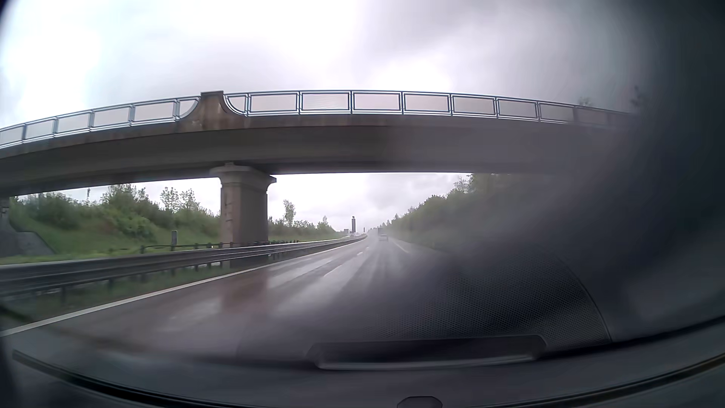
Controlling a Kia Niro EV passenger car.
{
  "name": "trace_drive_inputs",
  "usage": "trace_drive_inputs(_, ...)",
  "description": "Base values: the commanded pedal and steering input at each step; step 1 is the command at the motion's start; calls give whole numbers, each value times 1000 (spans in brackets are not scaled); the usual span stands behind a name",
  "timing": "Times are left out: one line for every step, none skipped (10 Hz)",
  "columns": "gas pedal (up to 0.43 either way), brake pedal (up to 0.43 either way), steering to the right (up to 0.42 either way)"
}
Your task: Follow the waypoints while adhering to traffic rules and regulations
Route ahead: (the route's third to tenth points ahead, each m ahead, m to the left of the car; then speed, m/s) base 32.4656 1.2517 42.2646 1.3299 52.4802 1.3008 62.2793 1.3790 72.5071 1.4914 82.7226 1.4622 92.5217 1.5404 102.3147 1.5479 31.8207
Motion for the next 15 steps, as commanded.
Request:
trace_drive_inputs(331, 0, -3)
trace_drive_inputs(331, 0, -3)
trace_drive_inputs(331, 0, -2)
trace_drive_inputs(331, 0, -2)
trace_drive_inputs(331, 0, -2)
trace_drive_inputs(331, 0, -2)
trace_drive_inputs(331, 0, -2)
trace_drive_inputs(331, 0, -2)
trace_drive_inputs(331, 0, -2)
trace_drive_inputs(331, 0, -2)
trace_drive_inputs(331, 0, -2)
trace_drive_inputs(331, 0, -2)
trace_drive_inputs(331, 0, -2)
trace_drive_inputs(331, 0, -2)
trace_drive_inputs(331, 0, -2)
